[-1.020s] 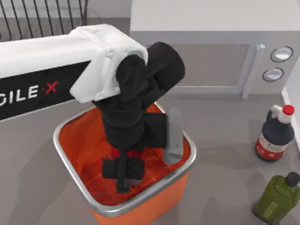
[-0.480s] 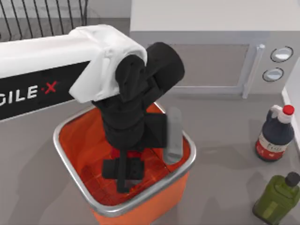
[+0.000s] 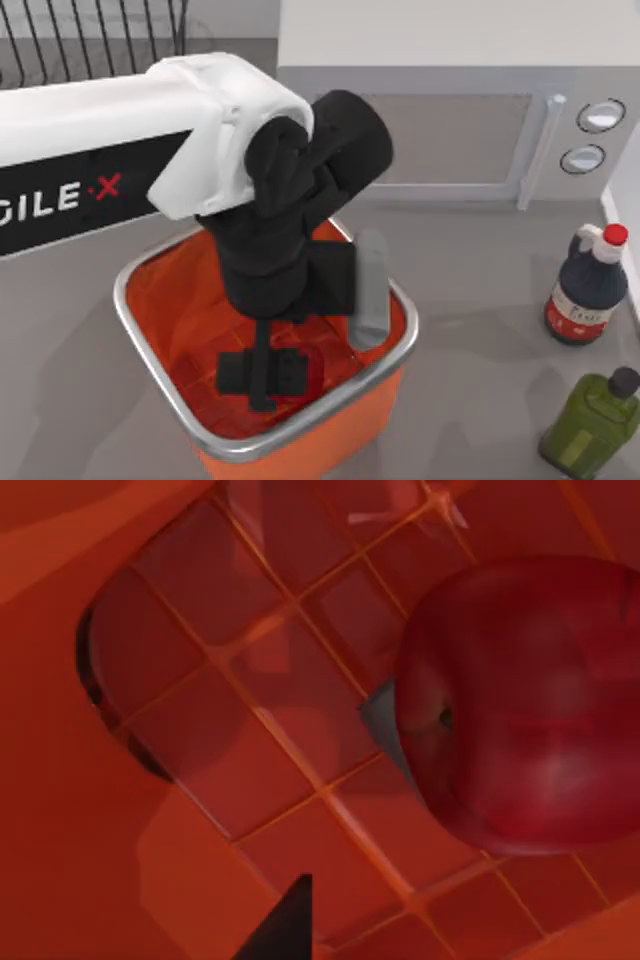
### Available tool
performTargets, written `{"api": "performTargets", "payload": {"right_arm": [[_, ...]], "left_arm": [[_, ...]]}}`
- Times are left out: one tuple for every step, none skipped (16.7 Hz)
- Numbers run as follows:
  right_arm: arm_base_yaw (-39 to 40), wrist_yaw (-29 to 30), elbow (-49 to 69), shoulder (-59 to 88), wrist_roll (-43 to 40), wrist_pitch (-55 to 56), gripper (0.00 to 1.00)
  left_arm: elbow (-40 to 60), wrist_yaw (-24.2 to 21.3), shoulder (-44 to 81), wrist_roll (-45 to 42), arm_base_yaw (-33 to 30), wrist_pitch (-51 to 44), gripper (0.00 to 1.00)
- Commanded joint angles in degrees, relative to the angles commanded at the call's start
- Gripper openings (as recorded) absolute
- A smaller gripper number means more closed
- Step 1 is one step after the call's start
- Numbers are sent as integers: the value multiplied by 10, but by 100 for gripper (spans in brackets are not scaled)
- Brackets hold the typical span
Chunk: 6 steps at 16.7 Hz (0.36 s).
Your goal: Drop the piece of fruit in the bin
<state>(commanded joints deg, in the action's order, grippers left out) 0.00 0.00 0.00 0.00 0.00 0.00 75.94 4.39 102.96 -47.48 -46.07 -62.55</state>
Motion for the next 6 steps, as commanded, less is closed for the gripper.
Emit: {"api": "performTargets", "payload": {"right_arm": [[0, 0, 0, 0, 0, 0, 100], [0, 0, 0, 0, 0, 0, 100], [0, 0, 0, 0, 0, 0, 100], [0, 0, 0, 0, 0, 0, 100], [0, 0, 0, 0, 0, 0, 100], [0, 0, 0, 0, 0, 0, 100]], "left_arm": [[0, 0, 0, 0, 0, 0, 100], [0, 0, 0, 0, 0, 0, 100], [0, 0, 0, 0, 0, 0, 100], [0, 0, 0, 0, 0, 0, 100], [0, 0, 0, 0, 0, 0, 100], [0, 0, 0, 0, 0, 0, 100]]}}
